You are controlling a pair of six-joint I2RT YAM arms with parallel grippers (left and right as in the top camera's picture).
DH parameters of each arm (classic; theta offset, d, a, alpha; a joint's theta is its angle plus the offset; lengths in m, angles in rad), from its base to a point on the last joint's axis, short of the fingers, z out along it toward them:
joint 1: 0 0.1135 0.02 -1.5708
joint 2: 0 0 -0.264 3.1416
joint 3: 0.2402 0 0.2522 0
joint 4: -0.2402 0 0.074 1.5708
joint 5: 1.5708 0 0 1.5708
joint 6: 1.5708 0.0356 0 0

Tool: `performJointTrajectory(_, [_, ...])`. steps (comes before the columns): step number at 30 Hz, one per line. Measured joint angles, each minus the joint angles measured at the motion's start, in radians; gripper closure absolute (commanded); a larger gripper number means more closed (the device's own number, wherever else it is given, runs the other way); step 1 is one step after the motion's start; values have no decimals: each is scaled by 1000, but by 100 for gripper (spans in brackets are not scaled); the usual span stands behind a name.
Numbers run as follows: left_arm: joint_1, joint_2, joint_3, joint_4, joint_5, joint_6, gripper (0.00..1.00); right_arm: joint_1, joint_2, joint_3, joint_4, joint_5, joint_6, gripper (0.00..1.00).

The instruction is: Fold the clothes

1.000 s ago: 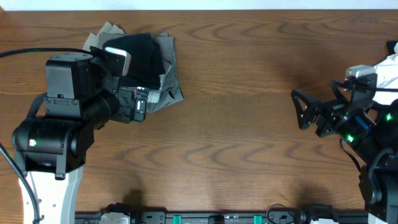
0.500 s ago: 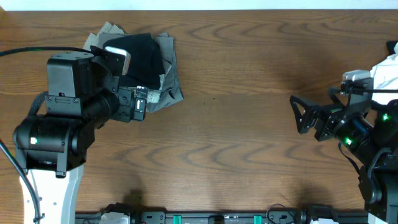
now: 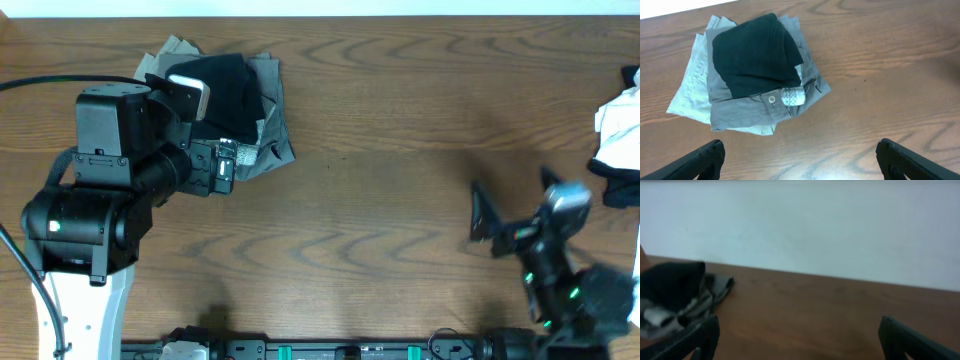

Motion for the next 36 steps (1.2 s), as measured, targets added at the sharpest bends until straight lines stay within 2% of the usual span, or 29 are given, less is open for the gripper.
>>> performJointTrajectory(6, [0, 0, 0, -1, 0, 0, 2, 0, -246, -194, 13, 5, 0, 1])
performJointTrajectory(12, [0, 1, 0, -1, 0, 0, 2, 0, -255, -300, 51, 0, 11, 1])
performJointTrajectory(18, [0, 1, 0, -1, 0, 0, 2, 0, -255, -450, 175, -3, 73, 1])
performJointTrajectory(21, [0, 1, 0, -1, 0, 0, 2, 0, -257, -462, 222, -3, 89, 1])
performJointTrajectory(36, [0, 1, 0, -1, 0, 0, 2, 0, -257, -470, 224, -3, 104, 1])
